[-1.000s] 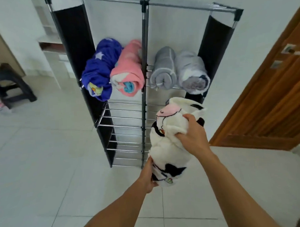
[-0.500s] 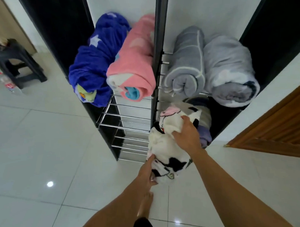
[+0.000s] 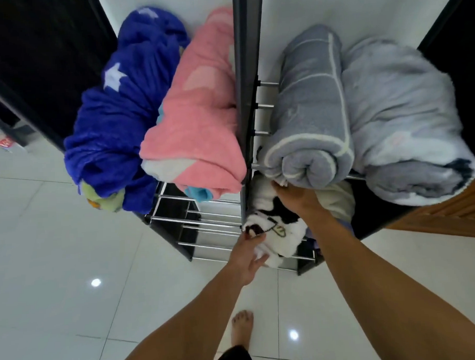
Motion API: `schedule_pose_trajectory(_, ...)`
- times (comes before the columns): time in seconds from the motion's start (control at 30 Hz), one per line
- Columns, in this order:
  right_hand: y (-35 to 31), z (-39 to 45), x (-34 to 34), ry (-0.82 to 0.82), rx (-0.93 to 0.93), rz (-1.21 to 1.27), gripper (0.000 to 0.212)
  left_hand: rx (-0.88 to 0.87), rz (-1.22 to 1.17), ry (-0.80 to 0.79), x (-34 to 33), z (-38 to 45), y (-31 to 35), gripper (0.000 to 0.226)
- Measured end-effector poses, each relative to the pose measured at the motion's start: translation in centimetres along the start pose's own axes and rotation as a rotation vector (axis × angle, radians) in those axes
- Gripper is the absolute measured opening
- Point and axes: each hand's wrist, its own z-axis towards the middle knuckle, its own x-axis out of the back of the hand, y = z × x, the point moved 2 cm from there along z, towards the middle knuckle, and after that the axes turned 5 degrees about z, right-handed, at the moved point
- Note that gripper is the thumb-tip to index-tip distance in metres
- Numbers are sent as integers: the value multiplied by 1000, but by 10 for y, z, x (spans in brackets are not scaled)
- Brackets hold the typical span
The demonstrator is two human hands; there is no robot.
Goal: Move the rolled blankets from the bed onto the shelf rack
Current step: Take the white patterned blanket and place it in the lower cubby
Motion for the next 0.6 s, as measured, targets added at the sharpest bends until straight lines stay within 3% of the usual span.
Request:
schedule_pose_trajectory(0.1, 4, -3, -8, -130, -111, -48, 43, -30, -47, 12, -3, 14, -1, 49)
schedule_pose_trajectory(0.2, 25, 6, -21, 51, -51, -74, 24, -46, -75, 39, -4, 23, 3, 57)
schedule_pose_trajectory(0.23, 30, 6, -24, 42, -58, -98, 21, -45, -67, 47, -4, 25, 4, 56)
schedule_pose_trajectory(0.37, 55, 4, -36, -179, -118, -158, 57, -34, 13, 30, -7, 26, 2, 56)
schedule_pose_trajectory(0.5, 61, 4, -33, -164, -91, -99, 60, -16, 194, 51, -4, 19, 5, 51)
schedule_pose_trajectory(0.6, 62, -13, -30, -123, -91, -40, 59, 30, 320, 62, -2, 9, 10, 36)
